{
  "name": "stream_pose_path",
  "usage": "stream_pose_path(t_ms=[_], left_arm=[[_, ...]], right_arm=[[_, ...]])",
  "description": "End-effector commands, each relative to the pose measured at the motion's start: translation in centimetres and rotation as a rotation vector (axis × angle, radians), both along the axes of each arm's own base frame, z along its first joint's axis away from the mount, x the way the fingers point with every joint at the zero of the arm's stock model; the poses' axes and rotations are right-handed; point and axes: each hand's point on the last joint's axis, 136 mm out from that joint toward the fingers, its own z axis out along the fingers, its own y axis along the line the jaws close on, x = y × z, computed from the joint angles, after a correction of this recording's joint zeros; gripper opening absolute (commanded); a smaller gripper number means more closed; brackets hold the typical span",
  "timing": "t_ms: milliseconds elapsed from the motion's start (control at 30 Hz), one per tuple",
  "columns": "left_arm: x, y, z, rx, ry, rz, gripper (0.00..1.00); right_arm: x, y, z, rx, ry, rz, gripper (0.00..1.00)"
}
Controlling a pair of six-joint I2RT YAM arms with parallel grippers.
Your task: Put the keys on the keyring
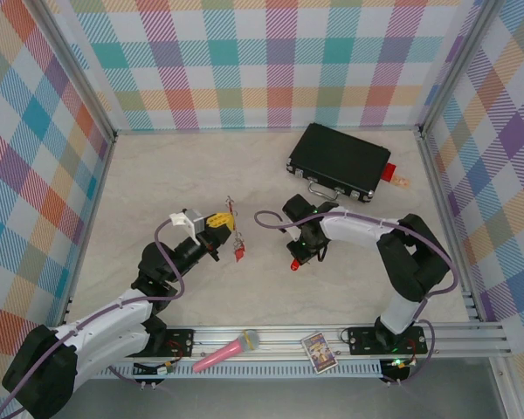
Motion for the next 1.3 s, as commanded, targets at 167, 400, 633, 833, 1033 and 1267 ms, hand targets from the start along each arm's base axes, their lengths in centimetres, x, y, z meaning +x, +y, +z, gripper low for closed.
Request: stream_pose_path(t_ms=[167,400,633,833,1033,1267], left_arm=[[-0.5,-1.0,2.5,-0.028,-0.079,-0.074,0.00],[-0.8,-2.9,3.2,-0.041,-0.087,-0.190,0.00],[-0.5,-5.9,3.9,-0.046,-0.100,-0.353,0.00],[0.0,-8.2,4.1,-0.060,-0.084,-0.489,0.00],[0.4,-9.4,4.2,-0.055,-0.058,-0.558,0.00],[0.3,-9.8,3.2,-0.039,-0.038,-0.585,0.00]], right_arm=[[1.4,0.2,5.2,0.095,-0.187,-0.023,0.00],[2.0,0.0,10.6,0.223,-0.375,-0.024,0.00],[0.9,0.6,16.8,0.437,-0.617,0.101,0.00],[-0.4,0.9,20.6,0.526,-0.738,0.213,0.00],[-1.1,1.6,21.8,0.540,-0.760,0.311,0.00],[-1.2,2.2,22.6,0.541,-0.790,0.378,0.00]])
